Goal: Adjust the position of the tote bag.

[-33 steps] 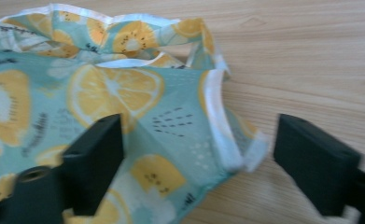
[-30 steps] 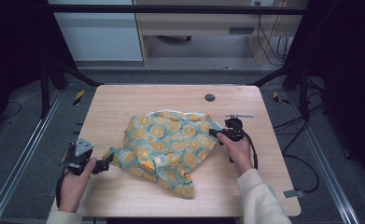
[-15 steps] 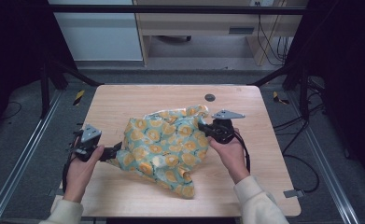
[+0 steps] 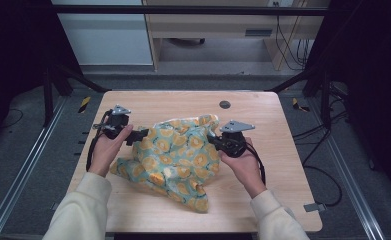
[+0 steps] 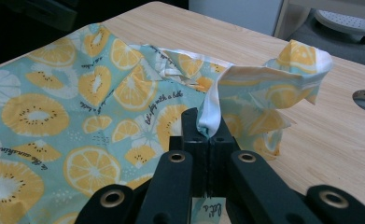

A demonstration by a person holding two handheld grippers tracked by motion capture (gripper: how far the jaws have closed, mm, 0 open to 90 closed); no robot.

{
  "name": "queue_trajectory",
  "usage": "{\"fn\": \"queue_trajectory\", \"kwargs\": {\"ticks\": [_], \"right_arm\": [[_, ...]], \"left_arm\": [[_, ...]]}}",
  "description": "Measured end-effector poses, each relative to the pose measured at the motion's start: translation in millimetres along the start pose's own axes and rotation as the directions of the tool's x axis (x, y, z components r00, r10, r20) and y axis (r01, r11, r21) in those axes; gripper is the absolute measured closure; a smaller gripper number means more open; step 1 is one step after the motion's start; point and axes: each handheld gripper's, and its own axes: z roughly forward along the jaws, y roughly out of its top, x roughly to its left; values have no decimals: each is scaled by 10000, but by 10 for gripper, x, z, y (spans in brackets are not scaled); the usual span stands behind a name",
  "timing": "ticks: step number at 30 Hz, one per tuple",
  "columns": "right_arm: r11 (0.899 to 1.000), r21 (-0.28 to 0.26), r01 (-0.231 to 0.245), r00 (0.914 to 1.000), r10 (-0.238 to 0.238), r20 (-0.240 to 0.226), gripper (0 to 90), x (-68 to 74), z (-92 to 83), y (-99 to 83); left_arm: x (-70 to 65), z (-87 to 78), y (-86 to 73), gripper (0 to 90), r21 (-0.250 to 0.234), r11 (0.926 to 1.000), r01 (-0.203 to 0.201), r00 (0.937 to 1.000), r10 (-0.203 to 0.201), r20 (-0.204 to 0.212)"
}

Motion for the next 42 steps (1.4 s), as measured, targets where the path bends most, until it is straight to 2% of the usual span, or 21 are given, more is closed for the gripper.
{"fn": "queue_trajectory", "kwargs": {"ticks": [3,4,6,12,15,16,17,18,19,23,26,32,37,42], "right_arm": [[10000,22,-29,10000,29,-27,892,-9,-22,-14],[10000,5,-27,10000,27,-35,892,-14,-29,-21],[10000,10,-44,10000,44,-45,892,-28,-37,-35],[9998,-34,-187,9998,186,-56,892,-51,-29,-39],[9998,-23,-177,9998,177,-56,892,-46,-19,-29],[9998,-12,-199,9998,199,-50,892,-46,-15,-25],[9997,-7,-224,9997,224,-47,892,-49,-12,-22],[9997,-5,-227,9997,227,-31,892,-51,-11,-21],[9997,-12,-225,9997,225,-21,892,-55,-12,-19],[9997,-79,-252,9996,253,82,893,-82,-40,-7],[9997,-147,-220,9996,222,154,894,-105,-92,8],[9994,-288,-176,9993,185,323,896,-146,-230,33],[9996,-275,-34,9992,45,400,899,-151,-361,43],[9996,-273,55,9988,-42,489,900,-146,-442,46]], "left_arm": [[5,77,-16,70,208,9997,109,9999,-111,121],[1,92,-34,72,440,9990,64,9997,-75,242],[-7,98,-65,136,532,9986,-18,9997,4,255],[-21,146,-154,158,1000,9949,109,9989,-153,435],[-48,179,-167,282,1167,9931,71,9979,-145,627],[-66,183,-174,395,1155,9933,-83,9972,-4,748],[-75,182,-178,543,1081,9940,-171,9977,98,672],[-82,182,-185,594,1074,9940,-182,9975,107,695],[-85,182,-193,686,1094,9938,-201,9971,119,758],[-119,160,-249,866,923,9947,-449,9961,376,797],[-147,80,-294,898,437,9975,-562,9973,540,499],[-176,-141,-362,900,-446,9978,-489,9988,491,42],[-177,-314,-413,900,-876,9943,-615,9976,585,-368],[-182,-427,-457,900,-1181,9914,-564,9978,516,-426]]}}
